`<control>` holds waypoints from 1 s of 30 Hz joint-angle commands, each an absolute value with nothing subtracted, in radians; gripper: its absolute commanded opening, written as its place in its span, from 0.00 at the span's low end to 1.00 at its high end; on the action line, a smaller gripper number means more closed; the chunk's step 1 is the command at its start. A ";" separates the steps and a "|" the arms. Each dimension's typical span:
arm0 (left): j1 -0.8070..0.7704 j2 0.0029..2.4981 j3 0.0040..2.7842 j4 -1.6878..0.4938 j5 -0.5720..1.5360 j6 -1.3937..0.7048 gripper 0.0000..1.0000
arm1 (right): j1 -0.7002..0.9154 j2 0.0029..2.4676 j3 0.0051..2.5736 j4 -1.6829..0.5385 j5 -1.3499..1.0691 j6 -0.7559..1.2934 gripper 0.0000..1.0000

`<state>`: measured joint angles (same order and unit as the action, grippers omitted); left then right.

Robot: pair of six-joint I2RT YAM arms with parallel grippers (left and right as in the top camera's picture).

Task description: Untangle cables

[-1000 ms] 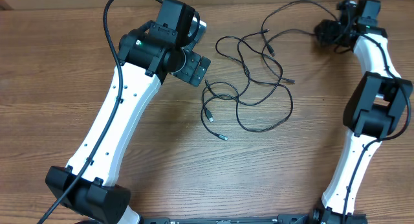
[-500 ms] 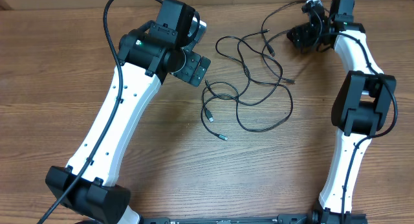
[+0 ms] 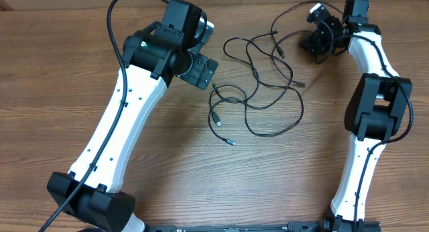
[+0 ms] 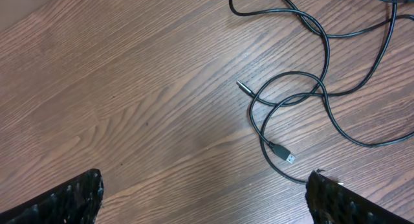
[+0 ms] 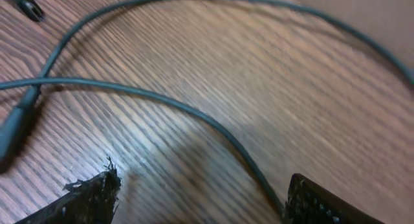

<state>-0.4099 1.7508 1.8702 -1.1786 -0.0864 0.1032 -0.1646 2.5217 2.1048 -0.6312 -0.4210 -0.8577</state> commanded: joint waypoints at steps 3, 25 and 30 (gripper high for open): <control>-0.405 1.754 1.868 -1.174 -0.077 0.089 1.00 | -0.165 2.471 2.095 -0.617 -0.526 -0.898 0.82; -0.405 1.754 1.868 -1.174 -0.077 0.089 1.00 | -0.076 2.311 2.095 -0.867 -0.526 -0.724 0.83; -0.405 1.754 1.868 -1.174 -0.077 0.089 1.00 | 0.014 2.309 2.095 -0.925 -0.525 -0.832 0.85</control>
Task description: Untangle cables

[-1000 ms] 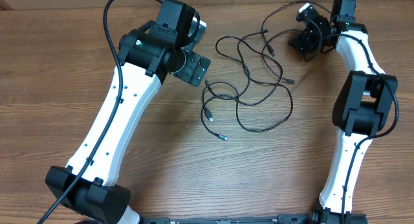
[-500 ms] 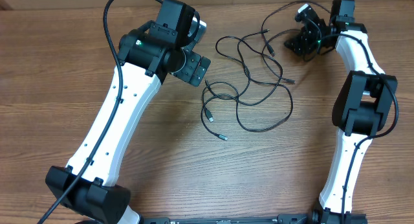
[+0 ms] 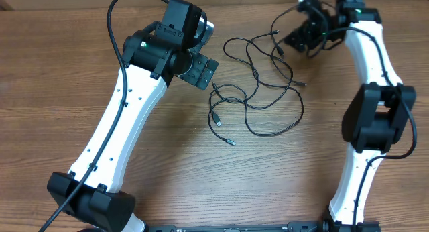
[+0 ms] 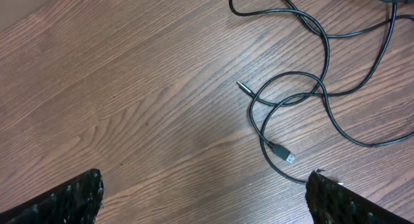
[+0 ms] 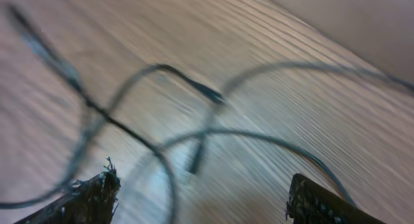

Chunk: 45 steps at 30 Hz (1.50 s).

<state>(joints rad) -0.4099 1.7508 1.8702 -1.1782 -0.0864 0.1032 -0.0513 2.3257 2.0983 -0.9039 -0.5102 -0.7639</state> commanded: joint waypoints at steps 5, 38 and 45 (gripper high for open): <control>-0.405 1.754 1.868 -1.174 -0.077 0.089 1.00 | 0.094 2.309 2.095 -0.939 -0.471 -0.843 0.87; -0.405 1.754 1.868 -1.174 -0.077 0.089 1.00 | 0.164 2.384 2.094 -0.813 -0.522 -0.872 0.87; -0.404 1.754 1.868 -1.174 -0.077 0.089 1.00 | 0.164 2.399 2.094 -0.797 -0.526 -0.873 0.80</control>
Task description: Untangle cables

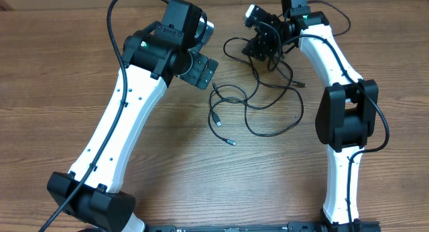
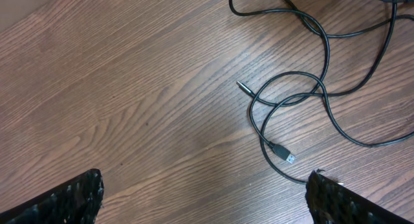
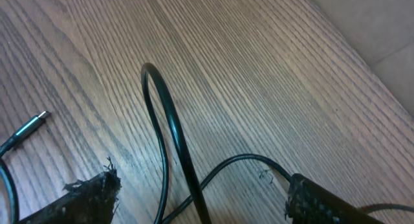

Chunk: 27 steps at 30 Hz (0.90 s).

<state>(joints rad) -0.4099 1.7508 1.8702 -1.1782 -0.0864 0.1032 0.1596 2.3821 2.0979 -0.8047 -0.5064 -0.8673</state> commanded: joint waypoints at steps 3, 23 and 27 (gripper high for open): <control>-0.405 1.754 1.868 -1.174 -0.077 0.089 1.00 | 0.165 2.418 2.094 -0.791 -0.535 -0.872 0.74; -0.405 1.754 1.868 -1.174 -0.077 0.089 1.00 | 0.179 2.330 2.095 -0.853 -0.517 -0.861 0.04; -0.404 1.754 1.868 -1.174 -0.077 0.089 1.00 | 0.179 2.235 2.095 -0.876 -0.517 -0.822 0.04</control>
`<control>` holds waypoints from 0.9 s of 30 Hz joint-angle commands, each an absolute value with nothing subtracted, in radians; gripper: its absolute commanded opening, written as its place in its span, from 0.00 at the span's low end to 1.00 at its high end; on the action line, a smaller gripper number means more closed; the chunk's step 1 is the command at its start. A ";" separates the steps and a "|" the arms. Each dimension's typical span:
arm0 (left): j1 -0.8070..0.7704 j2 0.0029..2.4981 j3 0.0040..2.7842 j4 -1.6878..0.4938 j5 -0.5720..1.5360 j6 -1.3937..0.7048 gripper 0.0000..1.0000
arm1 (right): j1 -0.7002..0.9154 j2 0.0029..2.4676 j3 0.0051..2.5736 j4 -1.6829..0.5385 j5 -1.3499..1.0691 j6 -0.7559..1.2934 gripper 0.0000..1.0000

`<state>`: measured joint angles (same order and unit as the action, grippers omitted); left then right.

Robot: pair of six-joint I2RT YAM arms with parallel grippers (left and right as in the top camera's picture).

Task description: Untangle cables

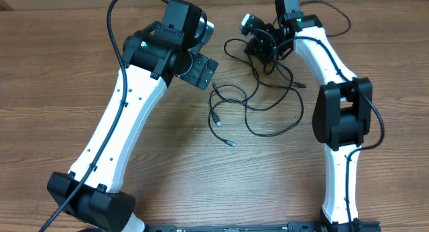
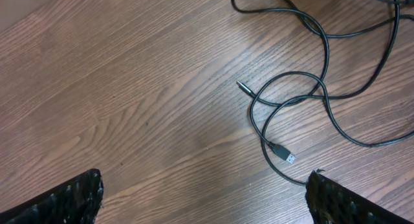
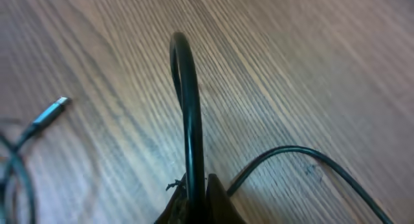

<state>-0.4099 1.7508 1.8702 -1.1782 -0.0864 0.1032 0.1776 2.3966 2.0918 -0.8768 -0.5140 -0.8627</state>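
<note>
Thin black cables (image 1: 258,91) lie in a loose tangle on the wooden table (image 1: 53,91), with a USB plug (image 1: 217,117) and a jack tip (image 1: 231,143) at their near end. At the tangle's far edge my right gripper (image 1: 260,47) is shut on a raised loop of black cable (image 3: 186,88), pinched between its fingers (image 3: 217,201). My left gripper (image 1: 201,70) hovers left of the tangle. Its fingers (image 2: 65,198) stand wide open over bare wood, with a USB plug (image 2: 284,154) just ahead of them.
The right arm's own cable (image 1: 335,17) arcs over the table's far right corner. A second USB plug (image 3: 48,117) lies left of the held loop. The left arm (image 1: 120,125) slants across the left half of the table.
My right gripper, then open with the cable loop standing between its fingers, is now shut on that loop. The left gripper and the rest of the tangle have not moved.
My right gripper was open at the tangle's far right end, then further left along the far edge, then open over a raised loop at the top of the tangle. Now it pinches that loop. The left gripper stayed open and still throughout.
</note>
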 commanded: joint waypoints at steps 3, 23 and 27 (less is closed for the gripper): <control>-0.405 1.754 1.868 -1.174 -0.077 0.089 1.00 | 0.177 2.146 2.096 -0.872 -0.517 -0.764 0.04; -0.405 1.754 1.868 -1.174 -0.077 0.089 1.00 | 0.179 1.658 2.096 -0.831 -0.517 -0.654 0.04; -0.405 1.754 1.868 -1.174 -0.077 0.089 1.00 | 0.178 1.614 2.096 -0.808 -0.494 -0.653 0.04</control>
